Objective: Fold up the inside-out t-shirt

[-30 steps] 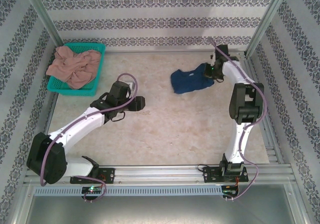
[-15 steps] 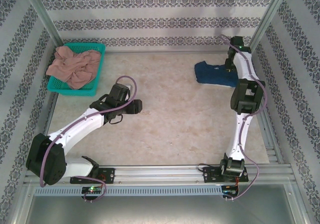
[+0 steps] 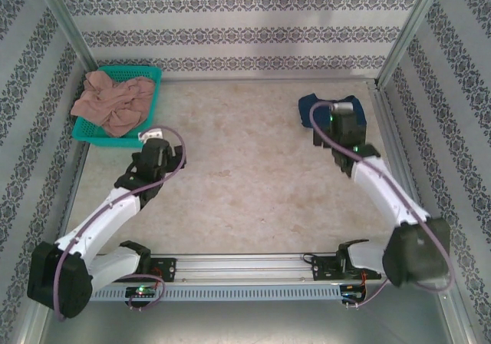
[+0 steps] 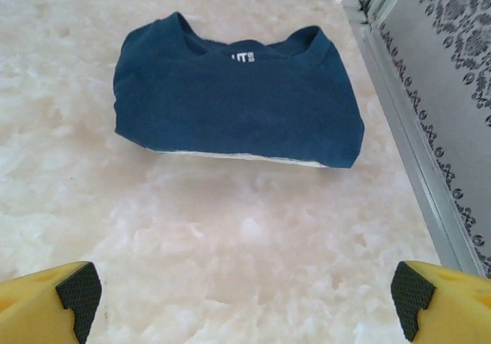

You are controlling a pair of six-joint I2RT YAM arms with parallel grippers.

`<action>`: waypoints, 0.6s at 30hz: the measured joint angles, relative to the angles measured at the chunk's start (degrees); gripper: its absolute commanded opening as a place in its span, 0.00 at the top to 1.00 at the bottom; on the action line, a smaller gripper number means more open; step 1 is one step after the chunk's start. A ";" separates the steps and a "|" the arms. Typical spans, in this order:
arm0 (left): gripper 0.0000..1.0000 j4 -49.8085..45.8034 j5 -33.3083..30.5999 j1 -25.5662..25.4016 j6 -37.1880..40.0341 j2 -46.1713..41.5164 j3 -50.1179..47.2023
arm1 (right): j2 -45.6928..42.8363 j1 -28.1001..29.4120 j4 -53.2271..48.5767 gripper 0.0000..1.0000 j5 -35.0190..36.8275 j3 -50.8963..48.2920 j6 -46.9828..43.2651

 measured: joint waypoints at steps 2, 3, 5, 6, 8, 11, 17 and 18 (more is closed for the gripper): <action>0.00 5.60 -1.81 2.05 3.43 -0.83 -4.55 | -3.56 0.46 8.50 0.02 1.33 -10.25 -1.05; 0.00 9.55 -2.10 3.17 5.40 -0.50 -7.32 | -4.63 0.17 13.42 0.02 1.53 -15.61 -1.62; 0.00 17.18 -1.55 5.62 7.87 1.77 -12.26 | -4.94 -1.40 21.40 0.02 0.90 -23.76 -2.45; 0.00 21.24 -0.42 7.21 8.70 3.93 -14.45 | -4.24 -2.73 25.42 0.02 0.28 -27.12 -2.49; 0.00 27.65 1.68 9.92 9.68 8.72 -17.09 | -1.90 -4.59 30.99 0.02 -0.46 -30.40 -2.49; 0.00 36.33 5.29 12.20 11.80 14.97 -17.97 | 2.73 -5.14 40.72 0.02 -2.64 -30.64 -2.58; 0.00 52.17 11.67 13.09 15.54 28.76 -14.91 | 13.40 -5.29 57.68 0.02 -6.80 -28.74 -3.96; 0.00 51.91 12.94 13.40 15.85 29.97 -14.21 | 15.63 -5.29 59.80 0.02 -6.93 -28.68 -4.00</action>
